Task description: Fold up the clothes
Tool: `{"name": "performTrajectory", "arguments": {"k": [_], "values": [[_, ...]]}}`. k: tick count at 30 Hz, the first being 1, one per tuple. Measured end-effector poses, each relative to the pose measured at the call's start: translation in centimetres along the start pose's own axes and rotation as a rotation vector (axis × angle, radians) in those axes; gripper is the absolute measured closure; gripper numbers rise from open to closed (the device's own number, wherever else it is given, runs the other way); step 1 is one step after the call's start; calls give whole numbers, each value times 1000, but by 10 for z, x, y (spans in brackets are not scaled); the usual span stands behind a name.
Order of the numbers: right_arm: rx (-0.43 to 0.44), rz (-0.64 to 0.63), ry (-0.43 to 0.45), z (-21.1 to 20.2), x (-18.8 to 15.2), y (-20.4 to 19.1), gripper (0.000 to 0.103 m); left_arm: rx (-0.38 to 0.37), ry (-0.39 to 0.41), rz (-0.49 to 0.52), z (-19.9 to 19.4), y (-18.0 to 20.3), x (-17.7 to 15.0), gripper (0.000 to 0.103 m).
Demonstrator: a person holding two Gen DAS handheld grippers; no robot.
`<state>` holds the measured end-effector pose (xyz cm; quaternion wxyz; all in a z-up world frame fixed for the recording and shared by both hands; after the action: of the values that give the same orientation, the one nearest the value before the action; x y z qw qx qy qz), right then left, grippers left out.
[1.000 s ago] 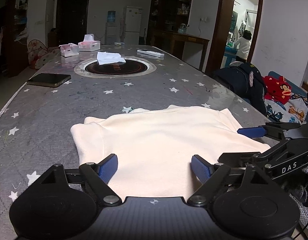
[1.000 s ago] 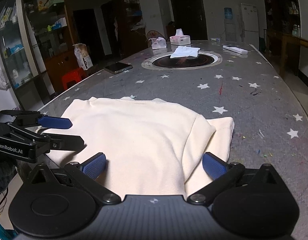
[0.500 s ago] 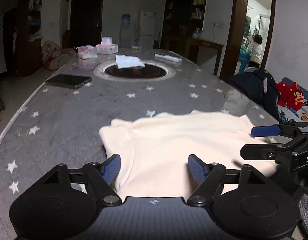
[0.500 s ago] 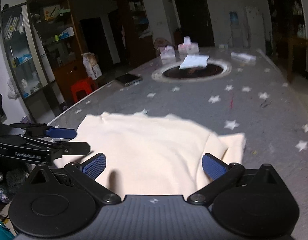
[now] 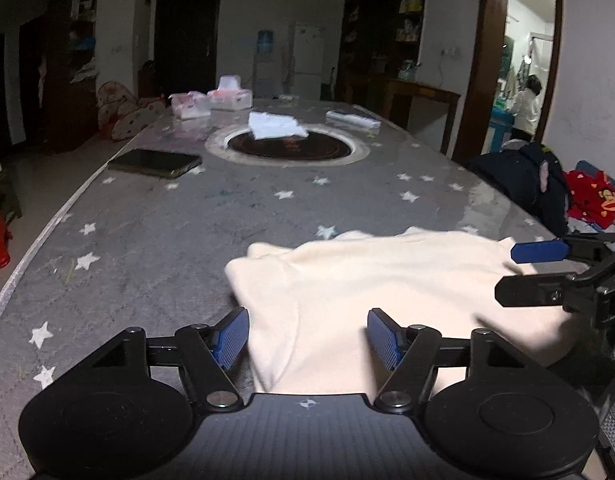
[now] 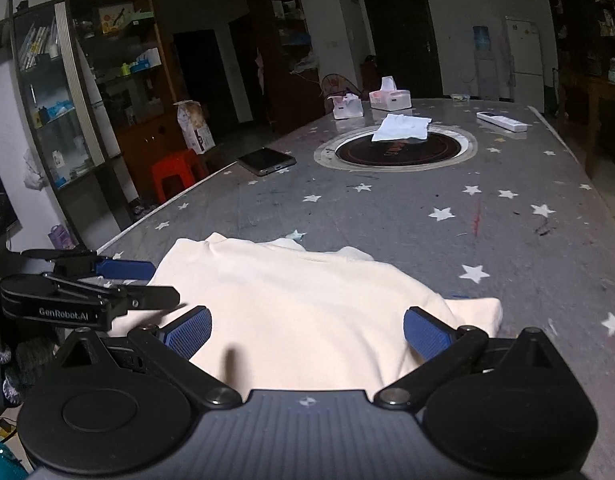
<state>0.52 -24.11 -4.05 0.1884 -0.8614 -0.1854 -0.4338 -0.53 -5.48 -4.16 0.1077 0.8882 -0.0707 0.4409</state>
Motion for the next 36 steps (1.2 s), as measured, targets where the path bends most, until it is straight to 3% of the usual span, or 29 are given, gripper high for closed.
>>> {"name": "performTrajectory", "arguments": {"k": [4,10,19,30,36], "values": [[-8,25,-39,16,-7,9,0,20,-23,-9,5,-8,-3,35],[4,55,-37,14,2,15,0,21,3,9,6,-11,16,35],[-27,96,-65,34,12,25,0,61,-18,45,47,-12,40,35],[-35,67,-98,39,10,20,0,88,-61,15,57,-23,31,33],[-22,41,-66,28,16,10,0,74,-47,-14,44,-21,33,22]]}}
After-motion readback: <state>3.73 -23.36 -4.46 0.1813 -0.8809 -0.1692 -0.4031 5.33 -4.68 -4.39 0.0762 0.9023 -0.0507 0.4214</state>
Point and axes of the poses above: each gripper's, at about its wrist camera, not at the fingertips, and z roughly the way its jaws point, y to its right, x to its top, the point moved 10 cm from there along z, roughly the way its jaws point, and after that the axes turned 4 degrees about -z, right-handed, at the moved point
